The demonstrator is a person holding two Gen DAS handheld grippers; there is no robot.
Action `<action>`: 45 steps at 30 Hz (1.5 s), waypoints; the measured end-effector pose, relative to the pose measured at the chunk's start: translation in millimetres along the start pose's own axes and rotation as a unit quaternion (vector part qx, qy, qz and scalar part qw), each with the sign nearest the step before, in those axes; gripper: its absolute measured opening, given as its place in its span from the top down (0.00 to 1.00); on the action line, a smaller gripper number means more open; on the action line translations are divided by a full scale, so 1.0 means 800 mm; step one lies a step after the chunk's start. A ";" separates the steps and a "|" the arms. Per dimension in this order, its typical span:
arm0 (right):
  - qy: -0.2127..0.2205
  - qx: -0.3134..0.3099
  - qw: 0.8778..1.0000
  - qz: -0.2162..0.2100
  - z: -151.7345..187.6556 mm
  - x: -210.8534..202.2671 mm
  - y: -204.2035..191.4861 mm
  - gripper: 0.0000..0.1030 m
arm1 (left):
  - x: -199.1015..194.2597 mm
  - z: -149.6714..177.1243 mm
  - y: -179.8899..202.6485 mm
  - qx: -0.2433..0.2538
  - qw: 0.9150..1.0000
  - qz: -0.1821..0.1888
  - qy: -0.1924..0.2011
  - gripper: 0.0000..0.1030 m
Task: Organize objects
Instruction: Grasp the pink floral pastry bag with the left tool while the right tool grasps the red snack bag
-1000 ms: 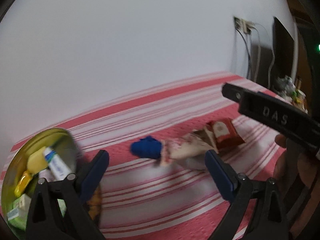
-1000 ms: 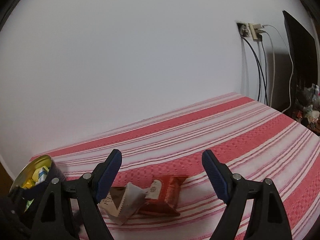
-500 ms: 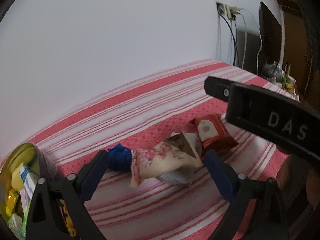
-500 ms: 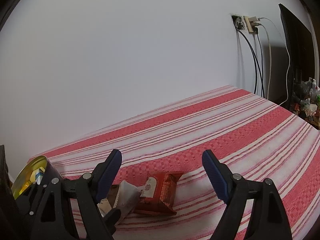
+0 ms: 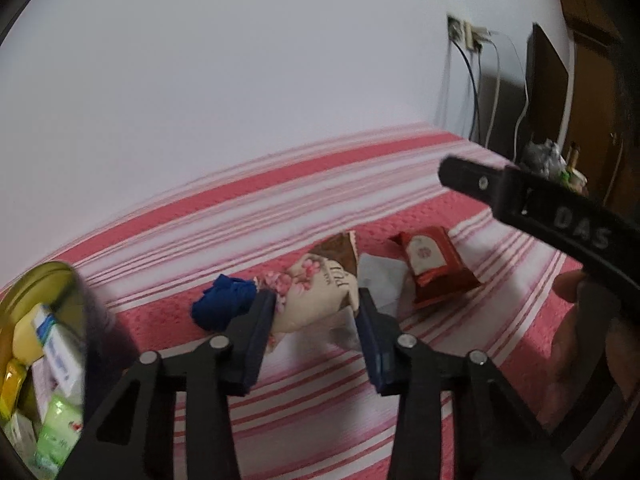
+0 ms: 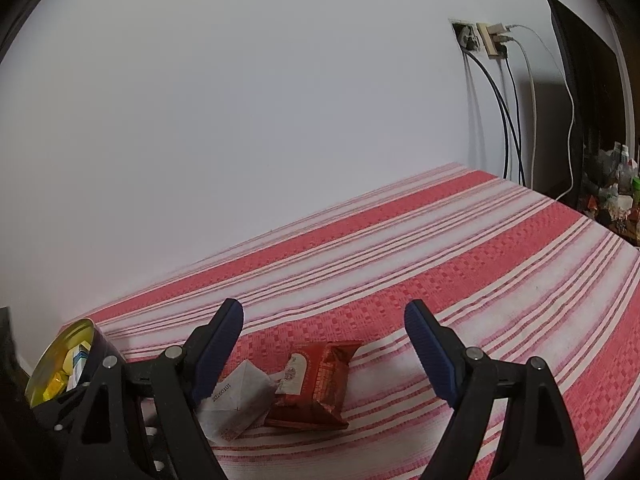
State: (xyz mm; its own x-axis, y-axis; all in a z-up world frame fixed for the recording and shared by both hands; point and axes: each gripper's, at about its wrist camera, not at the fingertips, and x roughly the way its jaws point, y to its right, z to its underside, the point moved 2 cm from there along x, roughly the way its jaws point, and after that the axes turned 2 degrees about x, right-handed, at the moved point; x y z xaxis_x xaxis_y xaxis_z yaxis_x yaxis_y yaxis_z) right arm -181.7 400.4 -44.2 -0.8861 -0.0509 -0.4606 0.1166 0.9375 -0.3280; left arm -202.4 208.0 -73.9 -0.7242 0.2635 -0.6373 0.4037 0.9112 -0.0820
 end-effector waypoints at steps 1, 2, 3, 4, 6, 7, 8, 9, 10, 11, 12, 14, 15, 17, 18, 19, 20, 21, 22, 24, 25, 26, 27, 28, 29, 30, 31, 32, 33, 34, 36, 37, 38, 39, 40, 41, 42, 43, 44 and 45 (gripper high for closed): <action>-0.005 0.001 1.000 0.001 0.000 0.002 0.001 0.18 | -0.006 0.002 -0.003 -0.004 1.000 -0.004 0.006 0.61; -0.013 0.003 1.000 0.005 0.000 0.006 0.002 0.18 | -0.013 0.005 -0.005 -0.008 1.000 -0.013 0.014 0.61; -0.020 0.005 1.000 0.010 0.001 0.010 0.002 0.18 | -0.020 0.008 -0.008 -0.012 0.999 -0.020 0.024 0.61; -0.029 0.007 0.999 0.016 0.001 0.015 0.004 0.18 | -0.024 0.011 -0.010 -0.015 0.999 -0.025 0.030 0.61; -0.052 0.009 0.998 0.027 0.002 0.026 0.005 0.18 | -0.034 0.017 -0.024 -0.026 0.998 -0.037 0.040 0.61; -0.064 0.007 0.997 0.032 0.003 0.032 0.005 0.18 | -0.037 0.019 -0.028 -0.032 0.998 -0.040 0.045 0.61; -0.077 0.002 0.996 0.038 0.004 0.038 0.003 0.18 | -0.040 0.020 -0.032 -0.035 0.997 -0.042 0.047 0.61; -0.088 -0.006 0.995 0.043 0.006 0.044 0.000 0.18 | -0.042 0.021 -0.035 -0.038 0.997 -0.043 0.049 0.61; -0.095 -0.015 0.994 0.045 0.008 0.047 -0.004 0.18 | -0.044 0.022 -0.037 -0.042 0.997 -0.042 0.050 0.61; -0.102 -0.029 0.993 0.051 0.010 0.050 -0.010 0.18 | -0.045 0.022 -0.038 -0.044 0.997 -0.042 0.049 0.61; -0.106 -0.044 0.992 0.060 0.011 0.052 -0.016 0.18 | -0.046 0.022 -0.036 -0.045 0.997 -0.044 0.049 0.61; -0.110 -0.067 0.989 0.075 0.015 0.053 -0.024 0.18 | -0.046 0.022 -0.035 -0.049 0.997 -0.045 0.045 0.61; -0.111 -0.076 0.987 0.083 0.016 0.054 -0.028 0.18 | -0.044 0.021 -0.034 -0.052 0.997 -0.044 0.043 0.61; -0.115 -0.085 0.985 0.094 0.019 0.055 -0.031 0.18 | -0.041 0.018 -0.035 -0.057 0.997 -0.044 0.037 0.61; -0.117 -0.087 0.985 0.097 0.020 0.056 -0.032 0.18 | -0.039 0.017 -0.036 -0.058 0.997 -0.043 0.035 0.61; -0.122 -0.090 0.983 0.100 0.022 0.057 -0.033 0.18 | -0.039 0.017 -0.037 -0.059 0.997 -0.043 0.035 0.61; -0.127 -0.092 0.982 0.101 0.023 0.059 -0.033 0.18 | -0.039 0.017 -0.036 -0.060 0.997 -0.043 0.035 0.61; -0.134 -0.094 0.981 0.103 0.025 0.062 -0.034 0.18 | -0.038 0.016 -0.034 -0.061 0.997 -0.043 0.035 0.61; -0.138 -0.095 0.980 0.105 0.026 0.063 -0.035 0.19 | -0.039 0.016 -0.036 -0.063 0.996 -0.043 0.036 0.61; -0.147 -0.100 0.978 0.105 0.029 0.067 -0.036 0.29 | -0.037 0.015 -0.033 -0.067 0.996 -0.042 0.037 0.61; -0.152 -0.102 0.977 0.108 0.029 0.071 -0.036 0.35 | -0.037 0.014 -0.033 -0.069 0.996 -0.043 0.037 0.61; -0.161 -0.104 0.976 0.108 0.032 0.074 -0.037 0.38 | -0.038 0.014 -0.034 -0.069 0.996 -0.042 0.039 0.61; -0.166 -0.103 0.975 0.108 0.033 0.076 -0.038 0.43 | -0.039 0.014 -0.033 -0.069 0.996 -0.042 0.040 0.61; -0.171 -0.099 0.974 0.108 0.033 0.079 -0.035 0.49 | -0.039 0.015 -0.033 -0.067 0.996 -0.043 0.042 0.61; -0.176 -0.094 0.974 0.105 0.034 0.080 -0.033 0.52 | -0.040 0.014 -0.031 -0.065 0.996 -0.044 0.044 0.61; -0.175 -0.090 0.975 0.104 0.034 0.079 -0.031 0.55 | -0.040 0.014 -0.030 -0.062 0.996 -0.045 0.046 0.61; -0.174 -0.087 0.975 0.103 0.033 0.080 -0.027 0.56 | -0.041 0.013 -0.028 -0.060 0.996 -0.045 0.048 0.61; -0.174 -0.085 0.976 0.101 0.033 0.079 -0.026 0.57 | -0.042 0.013 -0.029 -0.057 0.996 -0.046 0.050 0.61; -0.173 -0.083 0.977 0.098 0.033 0.079 -0.027 0.58 | -0.043 0.013 -0.028 -0.056 0.996 -0.047 0.051 0.61; -0.170 -0.082 0.977 0.096 0.033 0.077 -0.028 0.58 | -0.043 0.012 -0.028 -0.055 0.996 -0.048 0.052 0.61; -0.160 -0.079 0.980 0.091 0.031 0.071 -0.027 0.58 | -0.043 0.012 -0.030 -0.057 0.996 -0.050 0.053 0.61; -0.154 -0.080 0.980 0.093 0.029 0.070 -0.029 0.58 | -0.042 0.011 -0.030 -0.058 0.996 -0.050 0.053 0.61; -0.149 -0.083 0.981 0.094 0.028 0.067 -0.029 0.58 | -0.043 0.014 -0.035 -0.060 0.996 -0.049 0.053 0.61; -0.146 -0.088 0.981 0.095 0.027 0.065 -0.031 0.58 | -0.042 0.012 -0.034 -0.061 0.996 -0.049 0.053 0.61; -0.142 -0.093 0.981 0.095 0.028 0.062 -0.034 0.58 | -0.042 0.013 -0.035 -0.062 0.995 -0.050 0.053 0.61; -0.134 -0.098 0.982 0.094 0.028 0.056 -0.037 0.58 | -0.041 0.012 -0.035 -0.062 0.995 -0.049 0.054 0.61; -0.128 -0.100 0.982 0.095 0.027 0.053 -0.039 0.58 | -0.041 0.012 -0.035 -0.062 0.995 -0.050 0.055 0.61; -0.120 -0.102 0.983 0.095 0.026 0.049 -0.039 0.58 | -0.041 0.013 -0.035 -0.062 0.995 -0.051 0.055 0.61; -0.113 -0.104 0.984 0.096 0.026 0.045 -0.041 0.58 | -0.041 0.013 -0.035 -0.062 0.995 -0.051 0.056 0.61; -0.105 -0.106 0.984 0.096 0.026 0.040 -0.044 0.58 | -0.041 0.012 -0.035 -0.062 0.995 -0.052 0.056 0.61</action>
State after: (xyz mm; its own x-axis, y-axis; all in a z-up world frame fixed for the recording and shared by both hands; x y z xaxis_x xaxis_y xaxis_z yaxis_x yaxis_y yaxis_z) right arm -204.6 358.3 -64.5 -0.7426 0.0856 -0.6643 0.1575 0.9863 -0.0490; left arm -184.3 170.5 -58.2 -0.8194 0.1933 -0.5396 0.2560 0.9657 -0.0427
